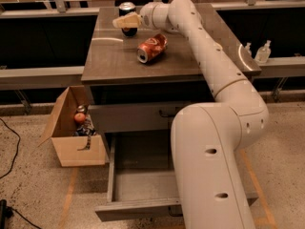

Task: Place pepsi can into middle drawer

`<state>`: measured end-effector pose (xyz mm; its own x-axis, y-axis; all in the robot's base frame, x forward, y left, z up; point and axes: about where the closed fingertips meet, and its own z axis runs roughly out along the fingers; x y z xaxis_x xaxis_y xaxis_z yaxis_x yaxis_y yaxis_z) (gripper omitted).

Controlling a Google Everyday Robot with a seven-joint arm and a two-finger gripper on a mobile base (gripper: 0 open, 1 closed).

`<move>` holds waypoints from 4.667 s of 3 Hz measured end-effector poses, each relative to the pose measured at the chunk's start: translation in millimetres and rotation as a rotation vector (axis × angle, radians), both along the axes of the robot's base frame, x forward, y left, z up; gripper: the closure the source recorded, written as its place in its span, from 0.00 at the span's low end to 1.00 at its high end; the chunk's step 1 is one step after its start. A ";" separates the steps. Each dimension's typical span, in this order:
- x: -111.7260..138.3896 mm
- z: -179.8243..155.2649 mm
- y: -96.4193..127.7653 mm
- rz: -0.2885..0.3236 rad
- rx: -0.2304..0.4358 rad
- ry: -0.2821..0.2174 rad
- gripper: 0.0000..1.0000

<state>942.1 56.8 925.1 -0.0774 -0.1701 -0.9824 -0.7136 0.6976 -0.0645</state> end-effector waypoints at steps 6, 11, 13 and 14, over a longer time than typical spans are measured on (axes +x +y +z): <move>18.1 -21.9 33.5 0.039 -0.014 0.036 0.62; -100.1 153.8 -97.7 0.035 0.162 0.067 1.00; -207.2 255.8 -163.6 -0.026 0.217 -0.089 1.00; -202.2 249.5 -163.7 -0.027 0.216 -0.081 1.00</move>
Offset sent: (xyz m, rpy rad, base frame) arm 0.0506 -0.0015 -0.0037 -0.0618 0.0685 0.0033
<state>739.9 -106.9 1174.6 0.0012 0.0464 -0.9989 -0.6929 0.7203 0.0326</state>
